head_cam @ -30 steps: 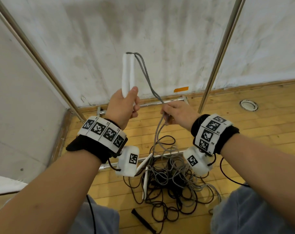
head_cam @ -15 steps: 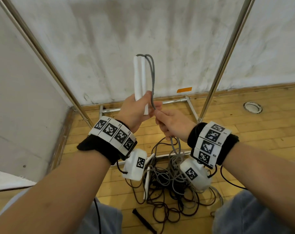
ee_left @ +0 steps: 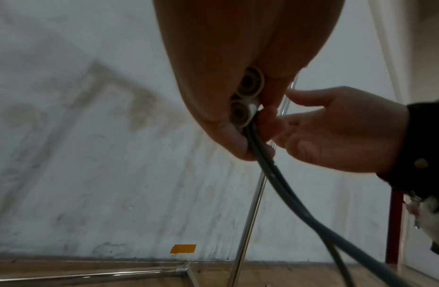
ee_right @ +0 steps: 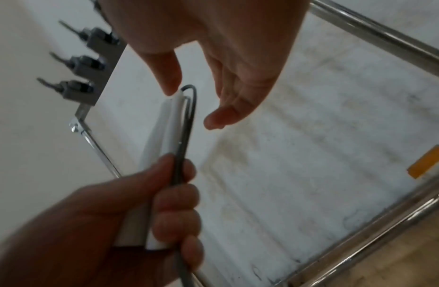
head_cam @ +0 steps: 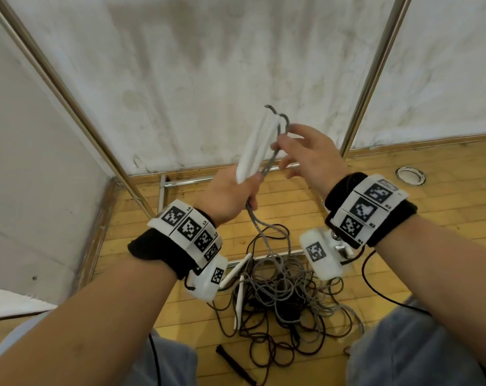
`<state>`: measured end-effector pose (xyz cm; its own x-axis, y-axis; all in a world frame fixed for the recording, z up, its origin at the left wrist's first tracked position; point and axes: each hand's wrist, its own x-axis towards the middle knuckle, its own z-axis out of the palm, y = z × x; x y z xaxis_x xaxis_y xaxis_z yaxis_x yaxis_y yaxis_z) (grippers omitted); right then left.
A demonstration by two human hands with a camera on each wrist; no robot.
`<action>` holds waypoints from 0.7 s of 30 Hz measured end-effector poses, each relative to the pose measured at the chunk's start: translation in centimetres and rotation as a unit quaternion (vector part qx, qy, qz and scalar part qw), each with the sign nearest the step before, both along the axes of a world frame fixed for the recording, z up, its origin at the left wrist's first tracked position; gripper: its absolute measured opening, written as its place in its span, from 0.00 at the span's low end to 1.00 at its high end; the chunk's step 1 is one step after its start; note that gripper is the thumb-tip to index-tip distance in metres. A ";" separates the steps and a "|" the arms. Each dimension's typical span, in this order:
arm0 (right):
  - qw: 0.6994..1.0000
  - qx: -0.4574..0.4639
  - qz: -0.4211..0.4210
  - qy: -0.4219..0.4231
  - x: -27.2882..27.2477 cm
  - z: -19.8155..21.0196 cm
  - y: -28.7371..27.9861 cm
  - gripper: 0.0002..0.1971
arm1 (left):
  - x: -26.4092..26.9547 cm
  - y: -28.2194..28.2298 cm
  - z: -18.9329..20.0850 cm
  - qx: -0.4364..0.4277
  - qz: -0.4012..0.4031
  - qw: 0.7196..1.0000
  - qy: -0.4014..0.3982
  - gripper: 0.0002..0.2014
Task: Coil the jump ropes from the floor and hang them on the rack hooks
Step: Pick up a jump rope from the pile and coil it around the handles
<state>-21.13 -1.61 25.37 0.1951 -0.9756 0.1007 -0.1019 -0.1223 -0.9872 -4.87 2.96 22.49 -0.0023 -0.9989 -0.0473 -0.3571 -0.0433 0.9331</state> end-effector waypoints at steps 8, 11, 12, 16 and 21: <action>0.997 -0.044 0.015 0.069 -0.6 0.8 -0.5 0.12 | 0.6 0.6 -0.2 0.080 -0.120 0.989 -0.018 0.07; 0.997 -0.018 0.048 0.053 -1.0 1.0 -0.5 0.11 | 0.9 0.7 -0.4 0.101 -0.133 0.985 -0.040 0.05; 0.997 -0.009 0.055 0.051 -1.2 1.1 -0.6 0.11 | 1.0 0.7 -0.5 0.109 -0.131 0.984 -0.041 0.04; 0.995 -0.023 0.032 0.095 -1.6 1.2 -0.6 0.10 | 0.9 0.6 -0.8 0.137 -0.132 0.982 -0.006 0.02; 0.944 -0.208 -0.034 0.253 -1.8 0.9 -0.7 0.12 | 0.2 0.7 -1.1 0.102 -0.107 0.986 -0.080 0.05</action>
